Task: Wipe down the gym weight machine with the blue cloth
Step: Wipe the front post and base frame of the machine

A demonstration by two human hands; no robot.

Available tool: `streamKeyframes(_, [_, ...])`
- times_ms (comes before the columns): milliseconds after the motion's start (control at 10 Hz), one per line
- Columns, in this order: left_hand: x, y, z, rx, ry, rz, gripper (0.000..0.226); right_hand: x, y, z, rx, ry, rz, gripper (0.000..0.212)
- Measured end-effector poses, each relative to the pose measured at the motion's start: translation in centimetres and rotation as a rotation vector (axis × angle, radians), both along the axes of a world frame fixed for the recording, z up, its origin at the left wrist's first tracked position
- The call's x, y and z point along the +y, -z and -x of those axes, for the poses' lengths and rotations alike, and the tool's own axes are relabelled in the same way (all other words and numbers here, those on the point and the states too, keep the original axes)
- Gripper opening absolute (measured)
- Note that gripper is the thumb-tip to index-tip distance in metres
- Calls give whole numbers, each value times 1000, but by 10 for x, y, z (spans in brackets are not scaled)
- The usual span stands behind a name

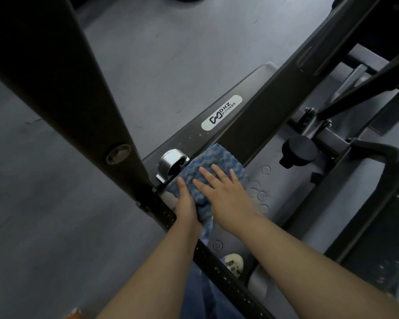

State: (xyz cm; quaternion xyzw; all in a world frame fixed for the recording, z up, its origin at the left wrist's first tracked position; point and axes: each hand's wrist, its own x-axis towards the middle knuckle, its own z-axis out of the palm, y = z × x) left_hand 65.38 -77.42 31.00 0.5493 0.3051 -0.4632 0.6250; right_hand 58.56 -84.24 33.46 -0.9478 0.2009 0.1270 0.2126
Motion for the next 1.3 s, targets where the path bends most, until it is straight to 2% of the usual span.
streamKeyframes(100, [-1,-5,20,118,83,-15,72,4,1,13,-53,87,-75,58])
streamKeyframes(200, [1,-16,31,163,67,-131,59,3,2,19,-230,202,-247,39])
streamKeyframes(300, [8,-12,45,105,104,-233,50,-1,2,26,-280,274,-304,28])
streamKeyframes(400, [13,-12,55,131,59,-243,44,1,-4,43,-259,321,-354,30])
streamKeyframes(500, [9,-23,58,136,209,-203,37,5,-17,69,-292,537,-337,33])
streamKeyframes(600, [-7,-34,68,121,392,-159,36,6,-28,101,-403,753,-184,30])
streamKeyframes(700, [-31,-50,87,75,561,-94,30,6,-39,136,-402,987,-95,33])
streamKeyframes(800, [-50,-69,114,-4,765,-43,20,10,-52,167,-390,1148,22,34])
streamKeyframes(900, [-58,-74,142,-33,940,-39,20,14,-64,194,-368,1243,117,35])
streamKeyframes(1000, [-61,-71,167,-124,1097,-61,10,24,-72,214,-310,1294,210,32])
streamKeyframes(1100, [-64,-58,181,-317,1294,-37,11,43,-75,223,-202,1343,263,24])
streamKeyframes(1200, [-61,-43,184,-521,1505,-24,14,67,-69,227,-119,1398,159,34])
streamKeyframes(1300, [-57,-21,182,-677,1723,-87,30,91,-52,224,-43,1423,21,38])
